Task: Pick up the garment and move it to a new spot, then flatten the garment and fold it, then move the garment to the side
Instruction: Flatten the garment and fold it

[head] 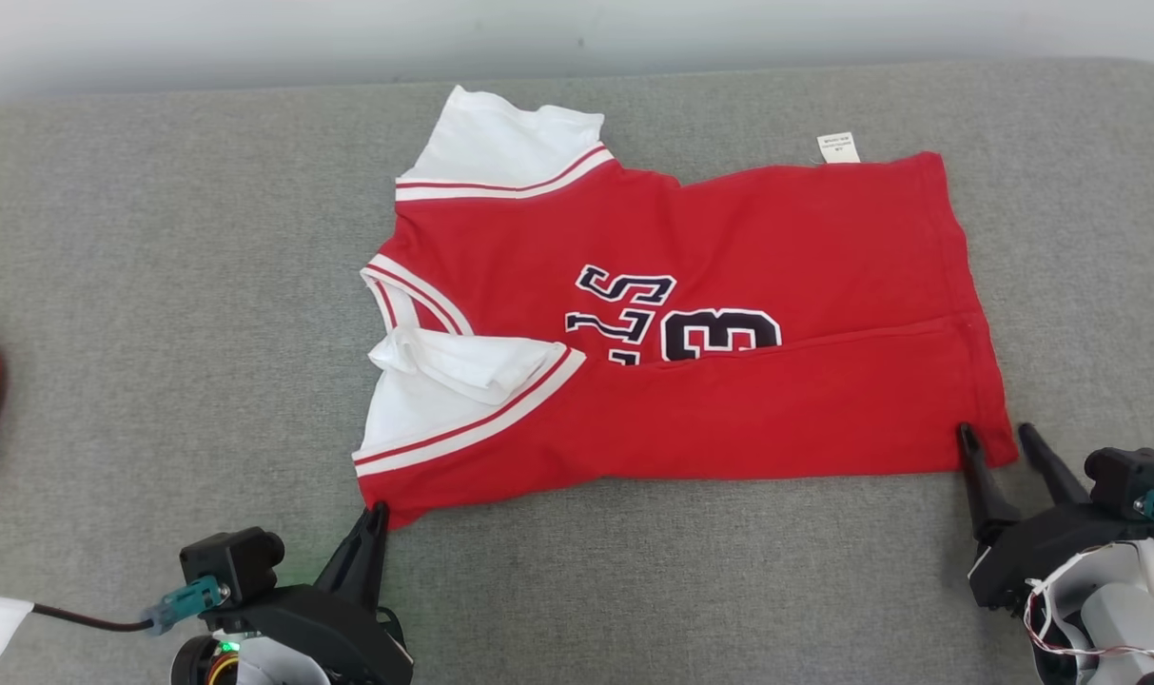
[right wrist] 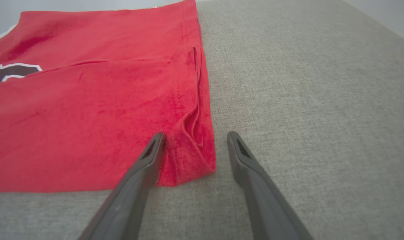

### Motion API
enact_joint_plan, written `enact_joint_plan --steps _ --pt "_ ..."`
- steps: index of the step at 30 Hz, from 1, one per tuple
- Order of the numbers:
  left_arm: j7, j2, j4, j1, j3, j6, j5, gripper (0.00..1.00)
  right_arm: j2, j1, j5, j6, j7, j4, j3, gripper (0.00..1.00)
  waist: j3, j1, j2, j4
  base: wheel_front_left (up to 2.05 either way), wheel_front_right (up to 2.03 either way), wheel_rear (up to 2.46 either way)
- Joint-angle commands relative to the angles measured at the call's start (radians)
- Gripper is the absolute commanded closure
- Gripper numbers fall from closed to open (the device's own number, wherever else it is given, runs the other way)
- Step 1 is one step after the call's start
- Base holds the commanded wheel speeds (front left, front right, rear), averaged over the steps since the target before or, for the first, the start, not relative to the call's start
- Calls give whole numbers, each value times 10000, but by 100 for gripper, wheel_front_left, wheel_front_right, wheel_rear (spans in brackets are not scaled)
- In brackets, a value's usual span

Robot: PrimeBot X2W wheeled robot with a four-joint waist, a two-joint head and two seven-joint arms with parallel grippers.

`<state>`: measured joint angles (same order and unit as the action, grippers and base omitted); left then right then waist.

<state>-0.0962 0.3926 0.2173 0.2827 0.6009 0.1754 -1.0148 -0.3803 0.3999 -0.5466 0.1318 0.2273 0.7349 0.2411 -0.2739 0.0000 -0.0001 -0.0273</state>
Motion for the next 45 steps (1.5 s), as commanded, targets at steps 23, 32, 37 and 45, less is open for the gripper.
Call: enact_joint_plan --steps 23,32,37,45 --pt "-369 949 -2296 -1590 113 646 439 100 -2292 -1611 -3164 -25 366 -1943 2161 100 501 0 1 18 0 0 0" --pt "245 1349 -3773 -2715 302 1185 -37 100 -3566 -3045 -3782 -25 356 -3451 2355 100 572 0 1 267 0 0 0" --pt "419 1170 -3652 -2691 400 1197 -140 100 -3750 -3238 -3722 -25 276 -3497 2228 100 600 0 1 255 0 0 0" --pt "669 835 -3092 -2356 743 1090 -93 100 -3253 -2959 -3328 -25 182 -2963 2121 0 775 0 1 247 0 0 0"
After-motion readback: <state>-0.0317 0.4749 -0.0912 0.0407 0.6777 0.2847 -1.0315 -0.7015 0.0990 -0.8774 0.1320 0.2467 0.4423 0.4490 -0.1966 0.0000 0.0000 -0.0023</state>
